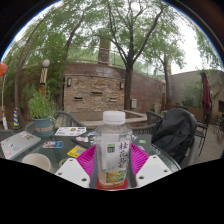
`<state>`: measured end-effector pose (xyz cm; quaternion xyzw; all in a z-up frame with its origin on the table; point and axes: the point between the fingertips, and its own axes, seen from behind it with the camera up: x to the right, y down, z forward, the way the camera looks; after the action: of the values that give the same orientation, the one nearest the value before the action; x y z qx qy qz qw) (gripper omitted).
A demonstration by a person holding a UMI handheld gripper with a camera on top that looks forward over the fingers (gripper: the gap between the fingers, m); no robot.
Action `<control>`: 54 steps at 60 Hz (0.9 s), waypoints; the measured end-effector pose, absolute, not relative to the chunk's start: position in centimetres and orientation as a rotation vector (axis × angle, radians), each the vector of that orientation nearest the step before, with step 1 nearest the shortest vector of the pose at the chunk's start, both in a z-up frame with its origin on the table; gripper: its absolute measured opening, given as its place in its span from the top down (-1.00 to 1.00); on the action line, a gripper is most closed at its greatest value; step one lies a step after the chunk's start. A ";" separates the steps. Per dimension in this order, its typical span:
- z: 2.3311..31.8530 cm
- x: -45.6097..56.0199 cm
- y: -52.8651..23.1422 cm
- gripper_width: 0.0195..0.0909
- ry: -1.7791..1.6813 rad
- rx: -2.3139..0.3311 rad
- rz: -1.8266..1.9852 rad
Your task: Pour water
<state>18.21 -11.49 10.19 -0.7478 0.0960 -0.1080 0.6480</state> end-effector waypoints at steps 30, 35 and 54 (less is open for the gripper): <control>12.0 16.4 -21.6 -0.79 0.264 -1.807 -0.297; 13.6 14.9 -26.8 -0.78 0.273 -1.813 -0.333; 16.7 4.3 -44.9 -0.79 0.280 -1.801 -0.194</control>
<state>4.30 -44.94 16.70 -0.7798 0.1210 -0.0842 0.6085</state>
